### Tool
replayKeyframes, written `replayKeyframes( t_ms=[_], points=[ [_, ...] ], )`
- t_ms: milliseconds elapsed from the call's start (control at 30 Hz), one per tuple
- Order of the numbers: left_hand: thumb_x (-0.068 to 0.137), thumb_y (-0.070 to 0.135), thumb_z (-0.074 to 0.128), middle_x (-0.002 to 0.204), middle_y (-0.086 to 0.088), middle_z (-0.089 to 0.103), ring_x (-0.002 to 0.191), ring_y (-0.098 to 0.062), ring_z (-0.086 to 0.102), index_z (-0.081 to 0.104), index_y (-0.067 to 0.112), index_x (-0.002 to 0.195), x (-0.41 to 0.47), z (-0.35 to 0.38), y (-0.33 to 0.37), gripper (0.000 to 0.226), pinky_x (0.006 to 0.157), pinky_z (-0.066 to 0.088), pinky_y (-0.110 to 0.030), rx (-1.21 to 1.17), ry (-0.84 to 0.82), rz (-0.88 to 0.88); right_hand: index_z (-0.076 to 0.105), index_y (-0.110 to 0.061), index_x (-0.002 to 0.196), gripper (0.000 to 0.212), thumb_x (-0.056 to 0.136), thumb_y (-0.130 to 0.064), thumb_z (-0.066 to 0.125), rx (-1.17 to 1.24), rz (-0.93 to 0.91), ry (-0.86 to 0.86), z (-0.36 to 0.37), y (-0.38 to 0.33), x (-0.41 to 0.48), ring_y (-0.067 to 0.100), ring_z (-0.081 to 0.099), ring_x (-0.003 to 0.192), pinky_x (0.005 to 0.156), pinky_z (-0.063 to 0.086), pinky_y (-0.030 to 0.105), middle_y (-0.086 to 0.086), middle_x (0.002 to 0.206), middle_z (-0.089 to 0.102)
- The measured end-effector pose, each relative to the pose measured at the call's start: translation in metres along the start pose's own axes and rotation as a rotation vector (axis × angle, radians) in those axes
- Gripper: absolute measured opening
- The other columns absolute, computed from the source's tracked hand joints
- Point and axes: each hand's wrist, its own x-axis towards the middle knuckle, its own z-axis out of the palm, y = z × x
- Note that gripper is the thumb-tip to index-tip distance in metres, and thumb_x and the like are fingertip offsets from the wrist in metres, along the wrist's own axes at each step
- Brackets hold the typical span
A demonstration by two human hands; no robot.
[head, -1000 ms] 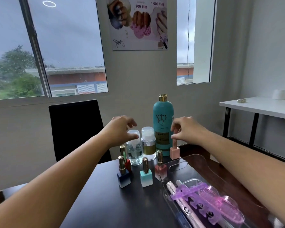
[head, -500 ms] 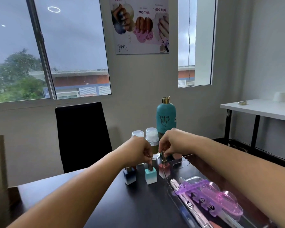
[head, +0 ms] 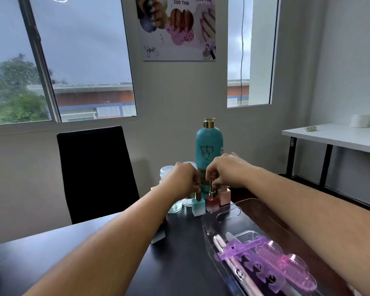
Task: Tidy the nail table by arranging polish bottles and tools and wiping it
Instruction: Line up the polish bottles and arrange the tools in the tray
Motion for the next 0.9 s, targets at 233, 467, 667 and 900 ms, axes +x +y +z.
replayKeyframes(
  t_ms=[233, 467, 667, 900],
  points=[
    [0.076, 0.018, 0.072, 0.091, -0.003, 0.067, 0.087, -0.021, 0.062, 0.072, 0.012, 0.090, 0.008, 0.009, 0.006, 0.015, 0.078, 0.053, -0.033, -0.064, 0.031, 0.007, 0.070, -0.034, 0.093, 0.022, 0.072, -0.033, 0.077, -0.051, 0.008, 0.062, 0.007, 0.009, 0.004, 0.017, 0.054, 0.100, 0.080, 0.038, 0.031, -0.012, 0.088, 0.062],
    [0.076, 0.017, 0.073, 0.095, -0.005, 0.067, 0.086, -0.021, 0.063, 0.072, 0.012, 0.091, 0.011, 0.012, 0.008, 0.017, 0.079, 0.054, -0.034, -0.114, 0.044, -0.014, 0.069, -0.032, 0.095, 0.022, 0.074, -0.032, 0.076, -0.081, 0.006, 0.087, 0.005, 0.010, 0.003, 0.018, 0.056, 0.102, 0.090, 0.037, 0.034, -0.009, 0.102, 0.068],
    [0.074, 0.016, 0.075, 0.092, -0.006, 0.068, 0.084, -0.021, 0.064, 0.071, 0.012, 0.089, 0.015, 0.013, 0.009, 0.017, 0.079, 0.054, -0.035, -0.147, 0.033, -0.030, 0.069, -0.031, 0.097, 0.023, 0.075, -0.033, 0.075, -0.099, 0.004, 0.090, 0.003, 0.010, 0.002, 0.016, 0.056, 0.104, 0.088, 0.033, 0.033, -0.008, 0.104, 0.068],
    [0.074, 0.017, 0.075, 0.094, -0.006, 0.068, 0.085, -0.022, 0.064, 0.071, 0.013, 0.093, 0.017, 0.015, 0.008, 0.020, 0.080, 0.055, -0.036, -0.130, 0.034, -0.024, 0.068, -0.029, 0.101, 0.027, 0.075, -0.030, 0.075, -0.072, 0.002, 0.081, 0.002, 0.008, 0.000, 0.015, 0.057, 0.103, 0.090, 0.036, 0.033, -0.007, 0.104, 0.068]
  ],
)
